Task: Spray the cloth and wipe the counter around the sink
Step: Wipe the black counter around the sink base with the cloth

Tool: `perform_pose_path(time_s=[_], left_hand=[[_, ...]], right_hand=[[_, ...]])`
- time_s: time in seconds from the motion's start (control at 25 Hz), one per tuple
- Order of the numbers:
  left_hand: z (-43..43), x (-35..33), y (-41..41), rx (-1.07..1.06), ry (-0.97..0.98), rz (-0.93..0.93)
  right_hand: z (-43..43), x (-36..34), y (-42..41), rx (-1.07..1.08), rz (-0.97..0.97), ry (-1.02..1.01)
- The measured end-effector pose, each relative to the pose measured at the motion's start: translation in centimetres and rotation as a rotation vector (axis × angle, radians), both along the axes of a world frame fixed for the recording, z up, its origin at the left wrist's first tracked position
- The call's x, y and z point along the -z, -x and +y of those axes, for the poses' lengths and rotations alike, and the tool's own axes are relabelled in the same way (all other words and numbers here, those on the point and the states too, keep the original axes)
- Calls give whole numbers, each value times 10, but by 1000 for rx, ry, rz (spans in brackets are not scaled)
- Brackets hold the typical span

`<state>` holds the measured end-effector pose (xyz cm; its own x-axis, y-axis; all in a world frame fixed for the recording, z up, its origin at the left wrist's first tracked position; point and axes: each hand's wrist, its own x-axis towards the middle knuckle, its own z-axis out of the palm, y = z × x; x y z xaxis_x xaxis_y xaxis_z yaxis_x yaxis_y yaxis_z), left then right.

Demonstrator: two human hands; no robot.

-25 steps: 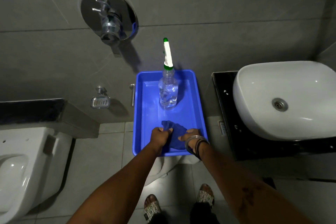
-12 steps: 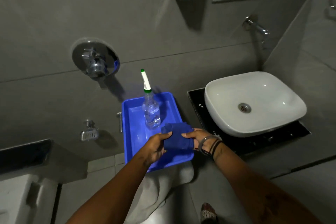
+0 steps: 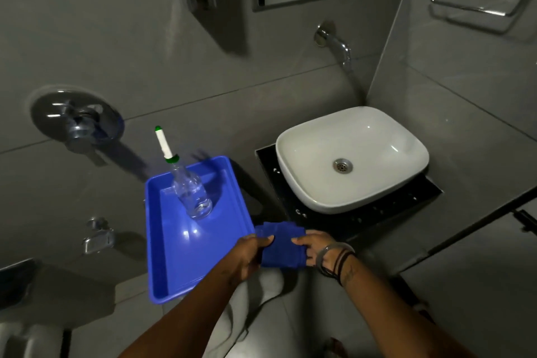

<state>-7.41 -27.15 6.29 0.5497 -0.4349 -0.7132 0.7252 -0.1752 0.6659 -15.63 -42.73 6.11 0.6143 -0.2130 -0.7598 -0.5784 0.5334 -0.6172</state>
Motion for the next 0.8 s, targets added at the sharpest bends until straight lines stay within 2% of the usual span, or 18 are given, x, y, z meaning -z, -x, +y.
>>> perform_pose_path(time_s=[0.08,0.2,0.24,0.32,0.4,0.48,0.52,0.8], left_hand=[[-27,6,6,-22,-103,-177],[-64,21,16,74,-377,-619],[-76,28,23,121,-448,-760],[-98,49,42,261,-490,-973],[-115,78,69,661,-497,-1118],[-123,105,93,1120,-636,-1188],[-124,116,102,1194,-693,-1215],[-131,128,92,1058,-756,-1245]], right_hand=[[-31,-3,2,-52,56,212],[-82,-12,-1,-47,-33,640],[-99,-18,-2,-7,-82,699],[-131,-30,-5,61,-160,688],[-160,-37,-8,55,-185,651],[-182,-35,-8,22,-194,663],[-190,-34,-6,6,-205,676],[-217,-20,-11,11,-280,803]])
